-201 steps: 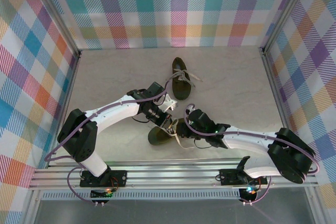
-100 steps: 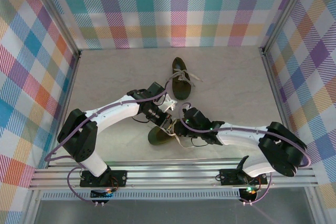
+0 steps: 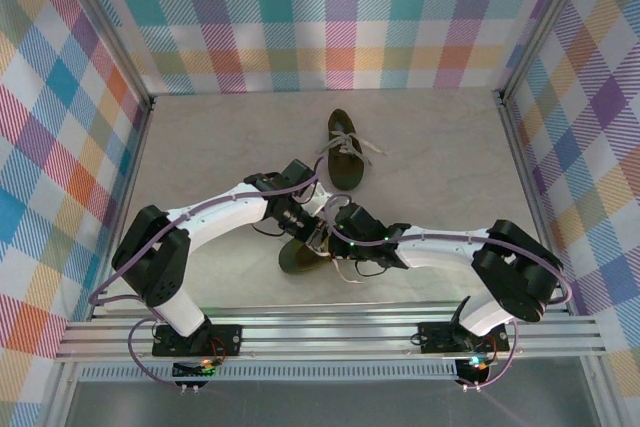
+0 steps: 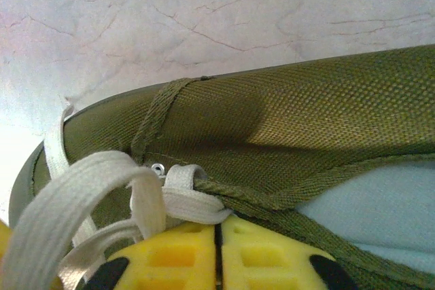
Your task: Tie the shoes
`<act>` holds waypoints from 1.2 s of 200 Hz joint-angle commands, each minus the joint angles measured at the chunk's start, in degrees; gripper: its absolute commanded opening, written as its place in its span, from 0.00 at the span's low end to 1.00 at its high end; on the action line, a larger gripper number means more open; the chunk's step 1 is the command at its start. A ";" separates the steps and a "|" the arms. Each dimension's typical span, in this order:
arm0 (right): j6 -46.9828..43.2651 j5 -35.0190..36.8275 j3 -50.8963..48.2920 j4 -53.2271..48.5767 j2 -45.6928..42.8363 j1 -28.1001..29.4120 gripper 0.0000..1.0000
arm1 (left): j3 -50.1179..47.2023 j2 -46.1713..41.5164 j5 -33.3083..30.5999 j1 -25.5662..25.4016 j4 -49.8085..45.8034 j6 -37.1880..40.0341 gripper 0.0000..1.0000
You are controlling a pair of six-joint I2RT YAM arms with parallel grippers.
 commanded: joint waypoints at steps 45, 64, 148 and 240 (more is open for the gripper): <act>-2.78 0.70 -4.84 5.90 -7.85 0.58 0.00 | -1.18 0.02 -2.43 0.11 0.88 -1.83 0.00; -4.78 -0.34 -6.83 8.76 -11.21 0.60 0.00 | -1.27 -0.13 -2.96 0.57 0.92 -2.23 0.00; -10.65 -4.76 -10.54 11.44 -17.53 0.43 0.00 | -1.98 -0.68 -3.76 2.28 1.60 -3.39 0.00; -11.96 2.85 -9.08 3.94 -19.13 0.33 0.25 | -2.94 -2.63 -0.76 2.46 4.13 -3.53 0.00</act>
